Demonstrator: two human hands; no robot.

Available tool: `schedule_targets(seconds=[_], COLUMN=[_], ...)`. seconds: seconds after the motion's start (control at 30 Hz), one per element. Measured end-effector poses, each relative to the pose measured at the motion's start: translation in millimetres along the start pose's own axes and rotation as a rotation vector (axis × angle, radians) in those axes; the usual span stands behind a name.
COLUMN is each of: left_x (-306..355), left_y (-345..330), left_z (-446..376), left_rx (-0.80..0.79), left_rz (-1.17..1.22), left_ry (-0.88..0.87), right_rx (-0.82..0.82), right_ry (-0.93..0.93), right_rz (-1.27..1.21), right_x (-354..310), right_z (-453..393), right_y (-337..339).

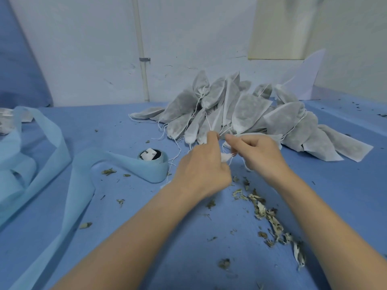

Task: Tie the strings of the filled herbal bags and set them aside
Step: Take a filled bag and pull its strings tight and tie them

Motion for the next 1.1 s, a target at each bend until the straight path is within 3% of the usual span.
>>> schedule_targets(seconds=[0.17, 0.23, 0.43, 0.53, 0.6, 0.73, 0.97, 1.1], left_x=[-5, -9, -13, -16, -19, -22, -25, -26], left_y=[0, 1, -3, -4, -4, -4, -7, -7], left_z=[3, 3, -1, 0, 2, 6, 9, 7], left_rx=[0.040, 0.079, 0.118, 0.159, 0.188, 0.191, 0.195, 0.206], left_rz=[-0.065, -0.007, 0.395, 0.628, 0.695, 0.694, 0.662, 0.648], left_ry=[-0.076, -0.059, 0.151, 0.256, 0.262, 0.235, 0.229, 0.273], right_rx=[-0.011, 0.013, 0.017, 0.031, 0.037, -0.027, -0.135, -0.155], right_ry=[-0.012, -0.101, -0.567, -0.631, -0.611, -0.500, -0.266, -0.186], right_rz=[0.080, -0.015, -0.960, -1.252, -1.319, -1.193, -0.404, -0.140], right_x=[-2, -5, -16, -20, -22, -25, -26, -25], right_z=[1, 0, -1, 4, 7, 12, 14, 14], right_y=[-1, 0, -22, -30, -34, -42, -38, -37])
Point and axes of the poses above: each hand's wrist, its own z-axis away from the middle knuckle, its own y-axis out of the back of the hand, x = y × z, the point moved 1 cm from there along -z, towards the middle knuckle, and after that the axes turned 7 degrees about y, right-handed, at the moved point
